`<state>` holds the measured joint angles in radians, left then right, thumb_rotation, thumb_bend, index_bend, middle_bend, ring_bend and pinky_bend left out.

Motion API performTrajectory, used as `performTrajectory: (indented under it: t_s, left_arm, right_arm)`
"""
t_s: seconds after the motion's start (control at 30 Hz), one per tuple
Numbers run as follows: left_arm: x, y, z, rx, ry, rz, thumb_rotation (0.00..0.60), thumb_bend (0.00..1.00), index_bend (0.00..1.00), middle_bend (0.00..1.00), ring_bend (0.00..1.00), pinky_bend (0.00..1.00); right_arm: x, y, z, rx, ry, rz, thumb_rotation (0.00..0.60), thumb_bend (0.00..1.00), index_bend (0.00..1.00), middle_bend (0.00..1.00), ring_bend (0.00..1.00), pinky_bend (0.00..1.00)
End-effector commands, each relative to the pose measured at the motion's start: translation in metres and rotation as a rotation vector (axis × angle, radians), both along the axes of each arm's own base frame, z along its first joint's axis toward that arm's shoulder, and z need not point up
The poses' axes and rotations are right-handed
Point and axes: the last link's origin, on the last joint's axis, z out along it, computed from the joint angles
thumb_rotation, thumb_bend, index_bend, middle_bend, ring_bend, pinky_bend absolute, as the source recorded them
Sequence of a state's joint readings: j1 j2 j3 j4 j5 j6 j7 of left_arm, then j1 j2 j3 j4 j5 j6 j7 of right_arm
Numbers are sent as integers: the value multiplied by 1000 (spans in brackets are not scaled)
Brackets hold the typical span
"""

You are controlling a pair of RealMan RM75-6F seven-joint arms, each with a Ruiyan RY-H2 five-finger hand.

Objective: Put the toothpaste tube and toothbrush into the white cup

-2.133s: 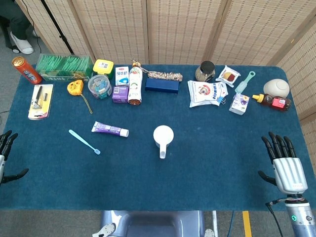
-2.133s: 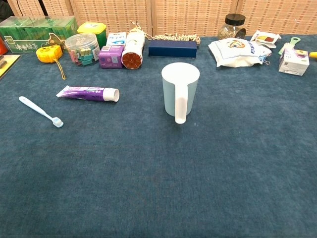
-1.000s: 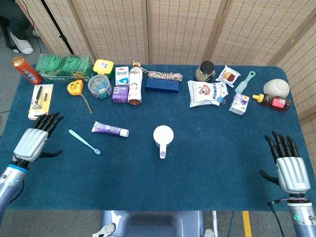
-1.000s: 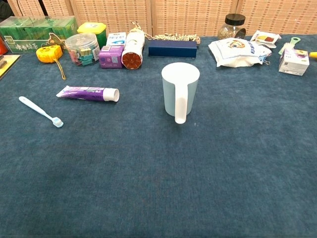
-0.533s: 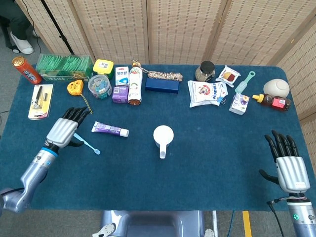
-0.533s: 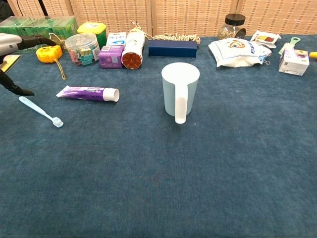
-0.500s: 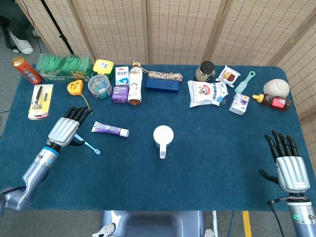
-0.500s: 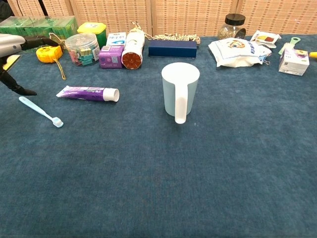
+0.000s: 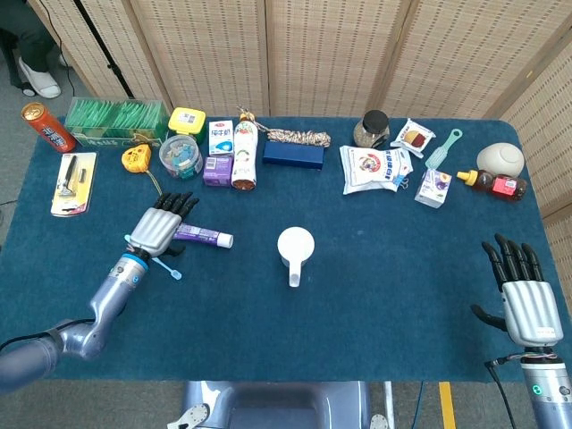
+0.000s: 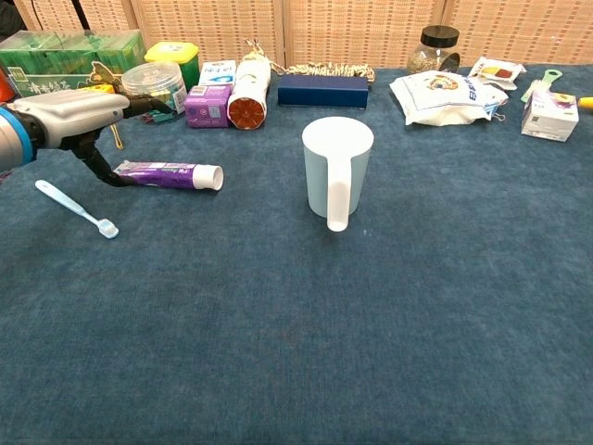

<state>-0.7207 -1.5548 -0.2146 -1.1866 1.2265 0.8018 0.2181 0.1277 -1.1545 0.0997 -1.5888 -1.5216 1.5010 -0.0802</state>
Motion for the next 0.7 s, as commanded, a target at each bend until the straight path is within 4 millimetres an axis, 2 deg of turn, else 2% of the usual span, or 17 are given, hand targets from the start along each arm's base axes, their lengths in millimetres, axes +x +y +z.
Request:
performTrajectory:
  t_s: [0.03, 0.27, 0.5, 0.6, 0.7]
  left_arm:
    - [10, 4, -12, -9, 3, 2, 600, 239, 69, 0, 0, 0]
    - [27, 5, -32, -28, 7, -6, 600, 241, 207, 0, 0, 0]
    - [34, 3, -43, -30, 29, 4, 600, 246, 209, 0, 0, 7]
    - [38, 2, -48, -37, 36, 2, 600, 247, 209, 0, 0, 83]
    - [44, 0, -51, -27, 39, -13, 600, 258, 228, 18, 23, 212]
  right_arm:
    - [-1, -1, 0, 0, -1, -3, 600, 0, 0, 0, 0, 0]
    - [-2, -3, -1, 5, -1, -10, 600, 0, 0, 0, 0, 0]
    - [-3, -3, 0, 7, -5, -12, 600, 0, 0, 0, 0, 0]
    - [-3, -3, 0, 9, -8, -10, 600, 0, 0, 0, 0, 0]
    - [-2, -3, 0, 10, -12, -7, 600, 0, 0, 0, 0, 0]
